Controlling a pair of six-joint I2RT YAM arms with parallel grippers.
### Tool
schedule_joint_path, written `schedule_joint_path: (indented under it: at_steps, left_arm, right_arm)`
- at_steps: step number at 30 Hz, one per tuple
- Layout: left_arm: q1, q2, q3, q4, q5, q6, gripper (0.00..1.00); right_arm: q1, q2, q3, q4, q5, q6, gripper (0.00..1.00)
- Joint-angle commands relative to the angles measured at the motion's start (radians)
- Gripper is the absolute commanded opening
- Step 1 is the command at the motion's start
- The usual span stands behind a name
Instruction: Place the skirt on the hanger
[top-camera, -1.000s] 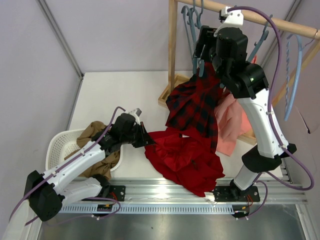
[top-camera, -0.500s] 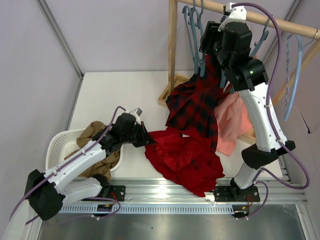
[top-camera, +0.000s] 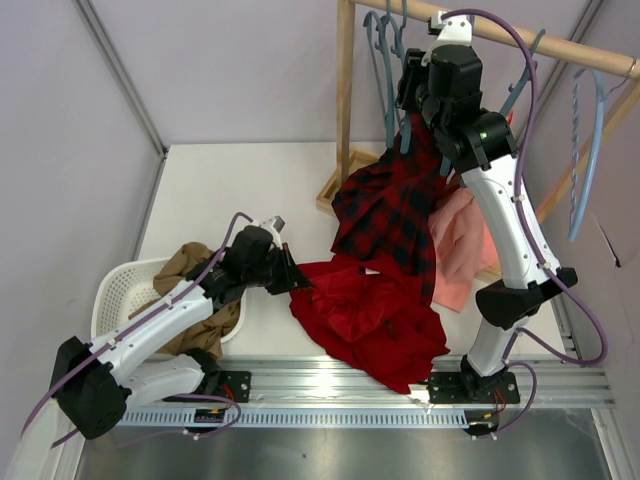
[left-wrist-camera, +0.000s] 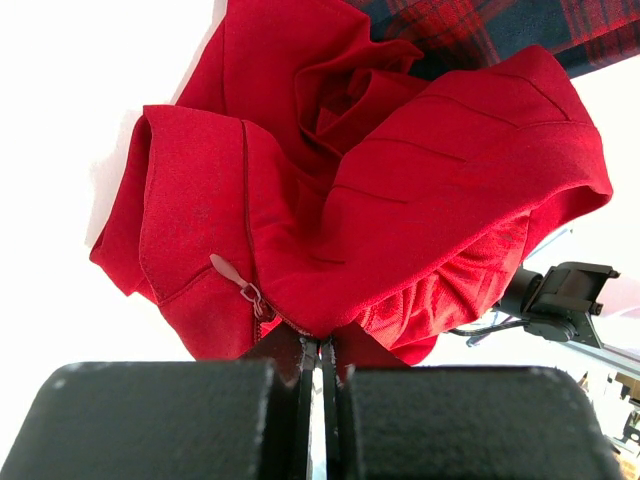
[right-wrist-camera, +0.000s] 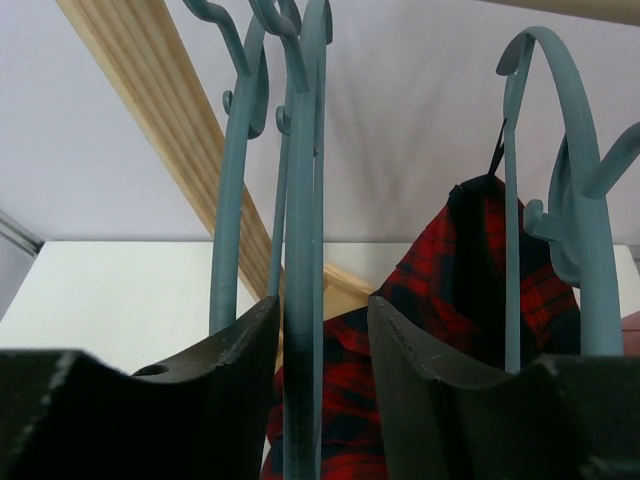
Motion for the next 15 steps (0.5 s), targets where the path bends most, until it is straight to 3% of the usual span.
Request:
schedule_joint_path:
  at_steps: [1,15]
  left_arm:
    - [0.01,0.005,0.004,0.027,0.002,0.013,0.0]
    - [0.019,0.0,0.005,0.05,0.017,0.022,0.0]
  right_arm:
    - [-0.009,0.012,0.016,0.039,0.001,-0.027,0.44]
    - [-0.016,0.009,0.061,0.08,0.048,-0.065,0.0]
